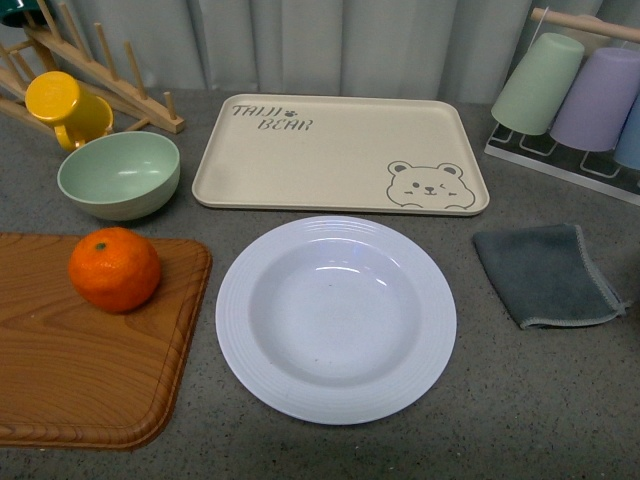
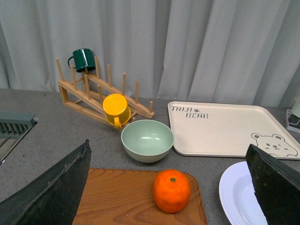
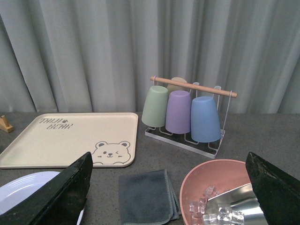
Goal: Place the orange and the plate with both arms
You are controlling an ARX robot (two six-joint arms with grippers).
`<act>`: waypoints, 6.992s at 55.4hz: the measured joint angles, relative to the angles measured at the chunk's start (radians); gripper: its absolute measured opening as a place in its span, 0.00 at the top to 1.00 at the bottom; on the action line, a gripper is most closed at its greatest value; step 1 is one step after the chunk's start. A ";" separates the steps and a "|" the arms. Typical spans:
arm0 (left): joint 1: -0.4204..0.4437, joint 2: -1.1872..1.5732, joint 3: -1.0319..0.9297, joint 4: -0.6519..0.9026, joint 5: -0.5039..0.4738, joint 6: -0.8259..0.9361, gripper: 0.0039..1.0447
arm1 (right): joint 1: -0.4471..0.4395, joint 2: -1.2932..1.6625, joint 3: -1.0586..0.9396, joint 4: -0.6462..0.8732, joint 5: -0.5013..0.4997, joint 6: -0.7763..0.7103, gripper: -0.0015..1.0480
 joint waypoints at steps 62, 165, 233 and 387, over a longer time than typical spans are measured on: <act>-0.026 0.125 0.026 -0.086 -0.102 -0.052 0.06 | 0.000 0.000 0.000 0.000 0.000 0.000 0.09; -0.159 1.885 0.654 0.409 -0.015 -0.129 0.06 | 0.000 0.000 0.000 0.000 0.000 0.000 0.09; -0.243 1.804 0.661 0.415 -0.027 -0.164 0.38 | 0.000 0.000 0.000 0.000 0.000 0.000 0.09; -0.096 0.953 0.031 0.889 -0.095 -0.004 0.96 | 0.000 0.000 0.000 0.000 0.000 0.000 0.09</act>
